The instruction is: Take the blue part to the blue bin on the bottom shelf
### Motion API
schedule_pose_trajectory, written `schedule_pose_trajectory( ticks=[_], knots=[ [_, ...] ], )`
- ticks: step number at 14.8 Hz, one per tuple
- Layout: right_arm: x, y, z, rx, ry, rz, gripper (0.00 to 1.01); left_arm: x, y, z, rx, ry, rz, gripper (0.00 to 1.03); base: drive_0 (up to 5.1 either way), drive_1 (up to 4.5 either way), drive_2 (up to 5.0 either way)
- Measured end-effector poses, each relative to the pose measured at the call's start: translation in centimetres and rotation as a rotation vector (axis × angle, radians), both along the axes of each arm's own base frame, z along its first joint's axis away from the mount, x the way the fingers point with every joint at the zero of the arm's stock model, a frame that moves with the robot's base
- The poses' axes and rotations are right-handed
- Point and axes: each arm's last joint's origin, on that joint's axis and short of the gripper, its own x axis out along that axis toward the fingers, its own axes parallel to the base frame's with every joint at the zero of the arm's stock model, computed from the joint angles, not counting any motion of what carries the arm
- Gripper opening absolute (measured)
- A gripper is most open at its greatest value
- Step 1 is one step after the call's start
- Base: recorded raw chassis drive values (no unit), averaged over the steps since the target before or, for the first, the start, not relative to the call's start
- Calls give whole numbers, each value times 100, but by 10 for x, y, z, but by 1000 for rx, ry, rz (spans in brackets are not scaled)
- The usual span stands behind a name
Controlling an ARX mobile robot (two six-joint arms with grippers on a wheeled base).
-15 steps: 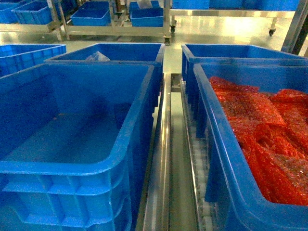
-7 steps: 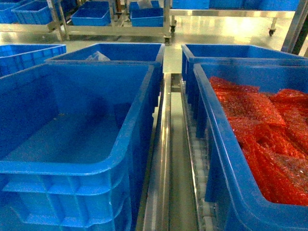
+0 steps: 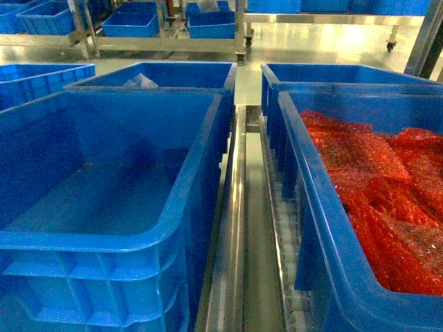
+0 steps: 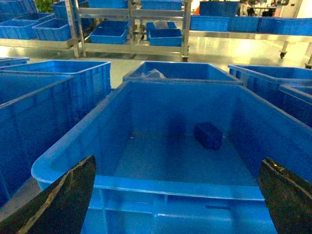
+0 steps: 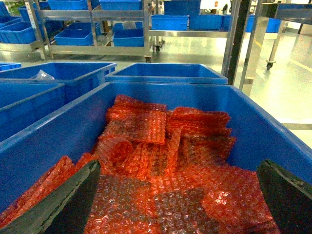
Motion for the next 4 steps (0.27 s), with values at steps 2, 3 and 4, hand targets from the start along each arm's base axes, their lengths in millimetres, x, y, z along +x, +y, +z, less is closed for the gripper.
schedule_pose_trajectory(
  ticks=[2, 3, 4],
  knots=[
    [0, 0, 0, 0, 0, 0, 98, 0, 0, 0, 0, 0, 0, 98, 0, 0, 0],
    [0, 0, 0, 0, 0, 0, 98, 0, 0, 0, 0, 0, 0, 98, 0, 0, 0],
    [0, 0, 0, 0, 0, 0, 98, 0, 0, 0, 0, 0, 0, 98, 0, 0, 0]
  ],
)
